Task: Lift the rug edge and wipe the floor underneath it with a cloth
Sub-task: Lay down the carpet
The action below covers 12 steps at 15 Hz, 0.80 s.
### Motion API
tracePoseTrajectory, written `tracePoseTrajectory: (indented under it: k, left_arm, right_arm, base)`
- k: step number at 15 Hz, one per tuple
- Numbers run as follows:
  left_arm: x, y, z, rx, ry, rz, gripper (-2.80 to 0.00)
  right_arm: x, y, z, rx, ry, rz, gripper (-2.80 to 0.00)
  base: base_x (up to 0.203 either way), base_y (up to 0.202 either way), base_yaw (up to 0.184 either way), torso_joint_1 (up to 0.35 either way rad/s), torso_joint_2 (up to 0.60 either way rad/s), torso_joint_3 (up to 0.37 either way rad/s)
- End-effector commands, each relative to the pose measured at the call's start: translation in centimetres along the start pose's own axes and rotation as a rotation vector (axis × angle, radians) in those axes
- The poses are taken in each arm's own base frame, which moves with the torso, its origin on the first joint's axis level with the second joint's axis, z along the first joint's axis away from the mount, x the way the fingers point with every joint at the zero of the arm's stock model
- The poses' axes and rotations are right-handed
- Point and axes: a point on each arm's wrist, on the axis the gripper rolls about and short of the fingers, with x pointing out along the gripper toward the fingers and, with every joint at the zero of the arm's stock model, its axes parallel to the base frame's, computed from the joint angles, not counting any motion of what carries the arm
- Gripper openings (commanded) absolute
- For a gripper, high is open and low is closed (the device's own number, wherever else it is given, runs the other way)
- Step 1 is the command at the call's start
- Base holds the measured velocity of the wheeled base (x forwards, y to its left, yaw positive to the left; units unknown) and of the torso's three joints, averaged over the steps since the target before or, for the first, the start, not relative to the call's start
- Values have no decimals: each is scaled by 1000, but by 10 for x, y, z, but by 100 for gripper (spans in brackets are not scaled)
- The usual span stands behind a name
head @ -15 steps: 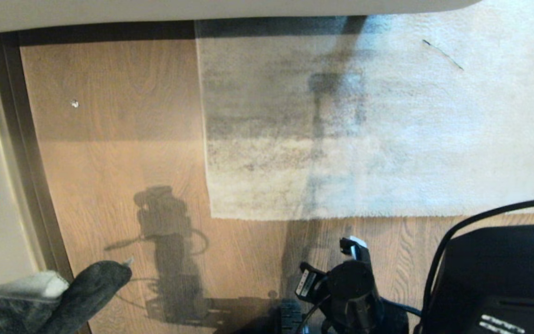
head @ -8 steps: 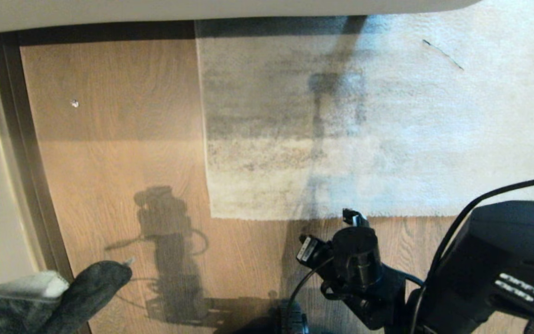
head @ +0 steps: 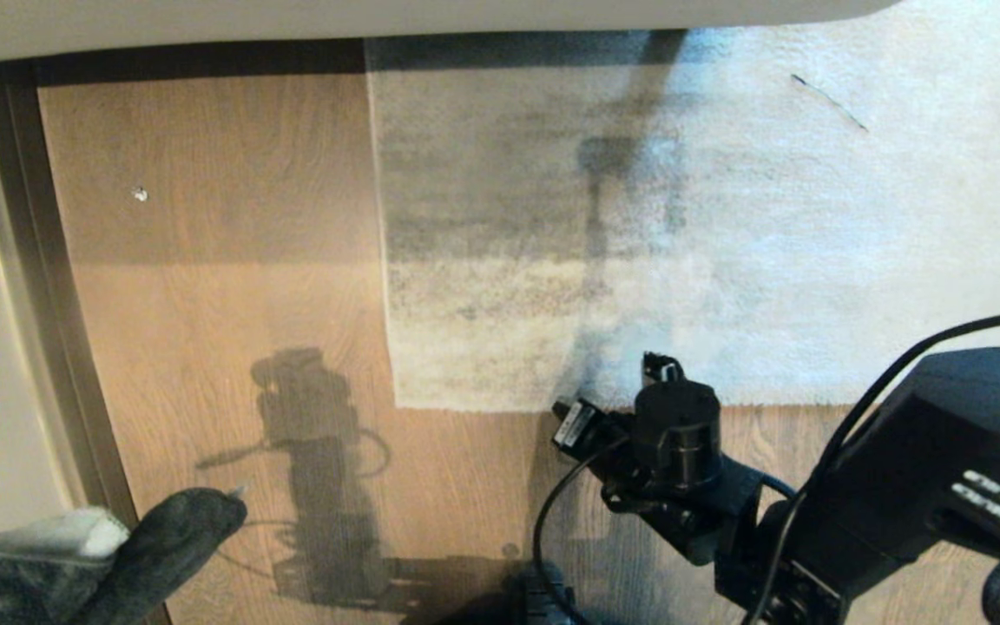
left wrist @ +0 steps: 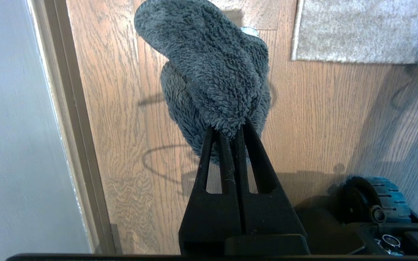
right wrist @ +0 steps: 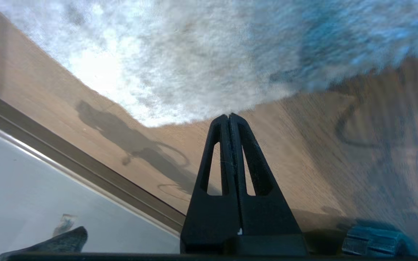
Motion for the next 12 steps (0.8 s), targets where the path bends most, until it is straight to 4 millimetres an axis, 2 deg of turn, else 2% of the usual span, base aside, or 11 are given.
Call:
tracePoseTrajectory:
  k: [1,3,9,12]
  left_arm:
    - [0,0,0,0,-1,1,-280]
    - [0,0,0,0,-1,1,-280]
    - [0,0,0,0,-1,0,-280]
    - [0,0,0,0,-1,1,-280]
  right_arm:
    - [0,-1,5,6,-3,-3,-280]
    - [4,-2,7,9,-4,-2,-280]
    - [38,-5,10,44,-45,20,-280]
    - [46,-3,8,53,-55,38,-280]
  base:
    - [0,0,0,0,0,0]
    - [0,0,0,0,0,0]
    - [0,0,0,0,0,0]
    - [0,0,0,0,0,0]
